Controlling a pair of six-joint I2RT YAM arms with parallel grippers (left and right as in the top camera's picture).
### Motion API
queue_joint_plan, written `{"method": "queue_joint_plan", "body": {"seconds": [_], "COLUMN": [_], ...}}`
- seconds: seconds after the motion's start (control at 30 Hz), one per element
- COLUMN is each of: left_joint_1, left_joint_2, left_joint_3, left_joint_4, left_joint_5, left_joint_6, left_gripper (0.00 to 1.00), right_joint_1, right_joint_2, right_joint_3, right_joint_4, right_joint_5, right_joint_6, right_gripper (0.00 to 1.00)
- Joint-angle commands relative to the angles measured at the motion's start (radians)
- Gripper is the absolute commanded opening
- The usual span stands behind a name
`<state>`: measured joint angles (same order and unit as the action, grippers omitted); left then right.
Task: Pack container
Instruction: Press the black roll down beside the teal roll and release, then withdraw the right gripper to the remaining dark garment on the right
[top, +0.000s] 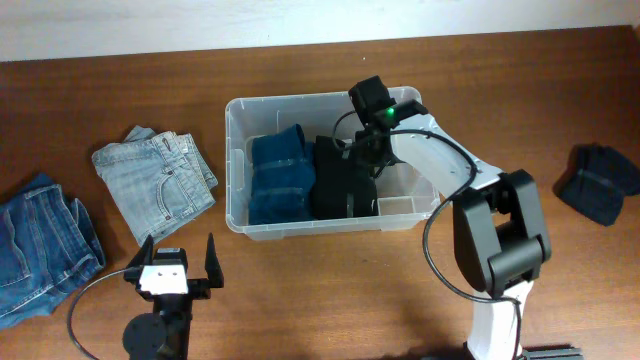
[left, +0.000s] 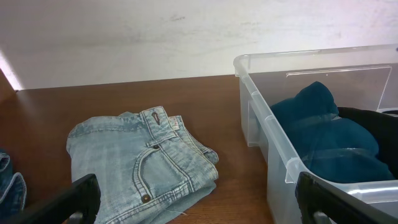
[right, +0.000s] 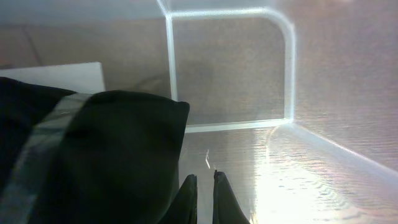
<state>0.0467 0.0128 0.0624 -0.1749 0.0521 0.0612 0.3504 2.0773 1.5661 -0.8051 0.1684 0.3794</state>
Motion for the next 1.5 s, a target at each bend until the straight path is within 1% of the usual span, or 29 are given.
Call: {"method": "queue_joint_plan", "body": {"seconds": [0.0, 0.17, 0.2, 0.3, 0.33, 0.63, 0.67, 0.9, 1.03, 1.17, 1.27, 1.47], "left_joint_1": [0.004, 0.004, 0.004, 0.005, 0.004, 0.004, 0.004, 0.005, 0.004, 0.005, 0.005, 0.004], "left_joint_2": [-0.007, -0.007, -0.007, -0.007, -0.007, -0.007, -0.007, -0.007, -0.007, -0.007, -0.007, -0.007], "left_joint_3": [-0.01, -0.01, -0.01, -0.01, -0.01, -0.01, -0.01, -0.01, -0.01, -0.01, -0.01, -0.01], "left_joint_4": [0.002, 0.002, 0.002, 0.002, 0.002, 0.002, 0.002, 0.002, 0.002, 0.002, 0.002, 0.002], "left_joint_5": [-0.005, -0.004, -0.004, -0.004, -0.004, -0.004, -0.004, -0.004, -0.004, -0.004, -0.004, -0.004], "left_joint_6": [0.016, 0.016, 0.015, 0.016, 0.016, 0.016, 0.016, 0.016, 0.016, 0.016, 0.016, 0.016], "left_gripper": [1.0, 1.0, 1.0, 1.0, 1.0, 1.0, 1.0, 1.0, 1.0, 1.0, 1.0, 1.0], "right_joint_1": [0.003, 0.003, 0.003, 0.003, 0.003, 0.001, 0.001, 0.0, -0.036, -0.15, -0.285, -0.651], "right_joint_2": [0.042, 0.063, 0.063, 0.063, 0.063, 0.041, 0.023, -0.103, -0.183, -0.264, -0.32, -0.345], "right_joint_3": [0.009, 0.009, 0.01, 0.01, 0.01, 0.037, 0.056, 0.211, 0.304, 0.352, 0.353, 0.352], "right_joint_4": [0.003, 0.023, 0.038, 0.078, 0.08, 0.008, -0.013, -0.137, -0.24, -0.324, -0.373, -0.461], "right_joint_5": [0.019, -0.034, -0.072, -0.213, -0.23, -0.119, -0.101, -0.084, -0.077, -0.077, -0.08, -0.082], "right_joint_6": [0.023, 0.019, -0.003, -0.148, -0.186, -0.189, -0.19, -0.192, -0.164, -0.152, -0.135, -0.134], "right_gripper": [0.04, 0.04, 0.04, 0.04, 0.04, 0.05, 0.09, 0.17, 0.17, 0.17, 0.17, 0.17]}}
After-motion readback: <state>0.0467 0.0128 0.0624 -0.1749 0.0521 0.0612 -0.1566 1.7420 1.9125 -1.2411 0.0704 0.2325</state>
